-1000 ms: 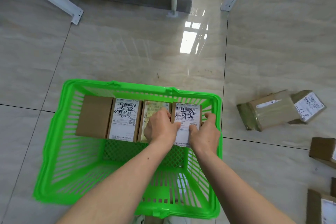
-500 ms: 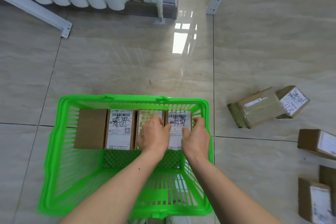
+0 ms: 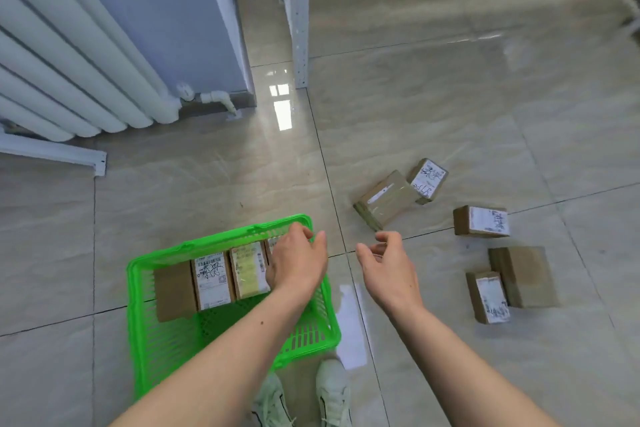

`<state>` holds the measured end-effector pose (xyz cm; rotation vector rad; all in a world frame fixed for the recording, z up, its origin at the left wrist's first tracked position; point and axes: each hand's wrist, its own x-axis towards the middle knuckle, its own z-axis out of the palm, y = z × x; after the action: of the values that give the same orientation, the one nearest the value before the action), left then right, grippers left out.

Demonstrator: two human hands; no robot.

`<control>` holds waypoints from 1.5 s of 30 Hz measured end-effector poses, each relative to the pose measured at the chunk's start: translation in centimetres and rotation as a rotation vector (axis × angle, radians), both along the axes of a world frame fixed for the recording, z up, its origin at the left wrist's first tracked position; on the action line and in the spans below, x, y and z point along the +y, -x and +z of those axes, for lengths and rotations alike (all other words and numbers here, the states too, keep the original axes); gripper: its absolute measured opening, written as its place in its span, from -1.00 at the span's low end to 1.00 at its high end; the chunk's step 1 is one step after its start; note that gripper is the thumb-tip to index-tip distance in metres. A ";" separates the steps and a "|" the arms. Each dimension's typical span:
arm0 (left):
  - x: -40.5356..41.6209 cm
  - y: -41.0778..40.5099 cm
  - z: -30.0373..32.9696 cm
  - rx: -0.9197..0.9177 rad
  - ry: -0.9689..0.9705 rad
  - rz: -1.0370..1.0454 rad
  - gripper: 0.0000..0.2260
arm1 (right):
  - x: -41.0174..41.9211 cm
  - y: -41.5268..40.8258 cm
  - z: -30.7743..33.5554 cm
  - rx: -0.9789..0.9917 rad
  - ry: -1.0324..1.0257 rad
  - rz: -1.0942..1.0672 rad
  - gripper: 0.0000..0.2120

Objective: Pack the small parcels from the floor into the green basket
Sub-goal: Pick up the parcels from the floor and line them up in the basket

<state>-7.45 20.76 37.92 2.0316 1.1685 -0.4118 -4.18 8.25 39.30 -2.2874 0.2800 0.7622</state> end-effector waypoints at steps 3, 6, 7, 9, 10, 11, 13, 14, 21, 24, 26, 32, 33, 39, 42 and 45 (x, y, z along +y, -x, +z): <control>-3.7 -1.5 3.5 -0.034 -0.001 -0.094 -0.73 | -4.1 -0.5 3.0 -0.007 -0.020 -0.085 -0.61; -8.4 -2.6 5.9 -0.039 0.014 -0.167 -0.72 | -9.0 -0.9 5.6 -0.010 -0.036 -0.138 -0.60; -10.1 -2.9 6.4 -0.032 0.017 -0.187 -0.71 | -10.8 -1.1 6.3 -0.013 -0.045 -0.154 -0.61; -13.6 -3.5 7.2 -0.028 0.028 -0.212 -0.69 | -14.4 -1.7 7.6 -0.023 -0.060 -0.182 -0.62; -15.4 -3.9 7.5 -0.032 0.038 -0.219 -0.69 | -16.2 -2.1 8.0 -0.028 -0.058 -0.194 -0.62; -17.1 -4.3 7.7 -0.037 0.048 -0.221 -0.69 | -18.0 -2.5 8.4 -0.032 -0.053 -0.197 -0.62; -20.9 -5.0 7.9 -0.052 0.067 -0.229 -0.70 | -21.7 -3.0 8.8 -0.033 -0.043 -0.210 -0.63; -22.7 -5.4 8.0 -0.064 0.082 -0.229 -0.70 | -23.5 -3.3 8.8 -0.032 -0.039 -0.218 -0.64; -31.6 -7.9 6.9 -0.054 0.155 -0.215 -0.69 | -33.4 -6.0 7.9 -0.003 0.015 -0.260 -0.64; -33.4 -10.0 6.0 -0.052 0.146 -0.220 -0.70 | -36.0 -7.6 6.9 0.010 0.015 -0.275 -0.64; -34.4 -11.7 5.4 -0.058 0.143 -0.240 -0.70 | -37.4 -8.9 6.2 0.014 0.020 -0.281 -0.64; -38.4 -15.1 1.3 -0.061 0.169 -0.318 -0.73 | -41.3 -12.2 1.8 -0.001 0.022 -0.322 -0.67; -39.2 -15.3 0.3 -0.053 0.176 -0.326 -0.74 | -42.0 -12.5 0.8 0.000 0.022 -0.328 -0.68; -42.9 -15.9 -7.4 0.002 0.189 -0.393 -0.71 | -46.3 -11.9 -7.3 0.066 0.098 -0.348 -0.75; -44.6 -15.8 -12.3 0.023 0.210 -0.416 -0.72 | -48.2 -10.8 -12.3 0.128 0.140 -0.353 -0.75; -46.1 -15.8 -17.7 0.041 0.248 -0.443 -0.63 | -49.8 -10.1 -17.7 0.185 0.162 -0.381 -0.72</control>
<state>8.37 -25.34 20.20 2.0573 0.6419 -0.7765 5.89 -41.59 21.62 -2.2155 0.8631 0.7722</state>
